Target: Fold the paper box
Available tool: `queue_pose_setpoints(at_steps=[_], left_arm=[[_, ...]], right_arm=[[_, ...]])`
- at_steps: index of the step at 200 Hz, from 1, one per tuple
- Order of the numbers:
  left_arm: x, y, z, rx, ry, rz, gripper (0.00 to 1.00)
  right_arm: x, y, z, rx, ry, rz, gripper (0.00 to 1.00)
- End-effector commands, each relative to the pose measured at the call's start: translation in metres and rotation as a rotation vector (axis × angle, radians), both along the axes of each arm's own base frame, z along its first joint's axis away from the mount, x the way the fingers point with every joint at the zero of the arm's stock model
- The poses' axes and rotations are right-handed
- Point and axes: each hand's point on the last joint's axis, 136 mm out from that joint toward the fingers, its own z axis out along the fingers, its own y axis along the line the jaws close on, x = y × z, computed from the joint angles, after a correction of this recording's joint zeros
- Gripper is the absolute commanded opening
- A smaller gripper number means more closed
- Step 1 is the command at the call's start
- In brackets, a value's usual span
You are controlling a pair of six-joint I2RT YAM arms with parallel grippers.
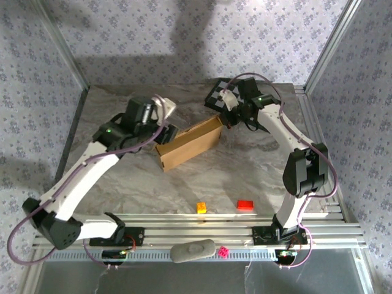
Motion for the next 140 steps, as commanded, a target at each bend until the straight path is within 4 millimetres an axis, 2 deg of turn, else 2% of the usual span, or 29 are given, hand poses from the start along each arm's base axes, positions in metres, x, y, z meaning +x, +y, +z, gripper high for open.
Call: queue_pose_setpoints(at_steps=[1, 24, 45, 65, 90, 140], left_arm=[[-0.033, 0.038, -0.029, 0.004, 0.225, 0.162, 0.65], [-0.053, 0.054, -0.043, 0.027, 0.283, 0.182, 0.66], [-0.059, 0.054, -0.054, 0.007, 0.332, 0.168, 0.68], [-0.059, 0.052, -0.062, 0.012, 0.376, 0.168, 0.66], [-0.057, 0.062, -0.071, 0.066, 0.41, 0.206, 0.56], [-0.05, 0.071, -0.078, 0.138, 0.375, 0.196, 0.59]], right_arm=[[-0.001, 0.001, 0.002, -0.015, 0.041, -0.023, 0.0], [-0.001, 0.003, 0.002, -0.012, 0.056, -0.02, 0.0], [-0.002, 0.005, 0.001, -0.014, 0.064, -0.016, 0.0], [-0.002, 0.006, -0.001, -0.02, 0.071, -0.017, 0.0], [-0.001, 0.004, -0.001, -0.026, 0.076, -0.025, 0.0], [0.001, 0.006, -0.003, -0.018, 0.102, -0.026, 0.0]])
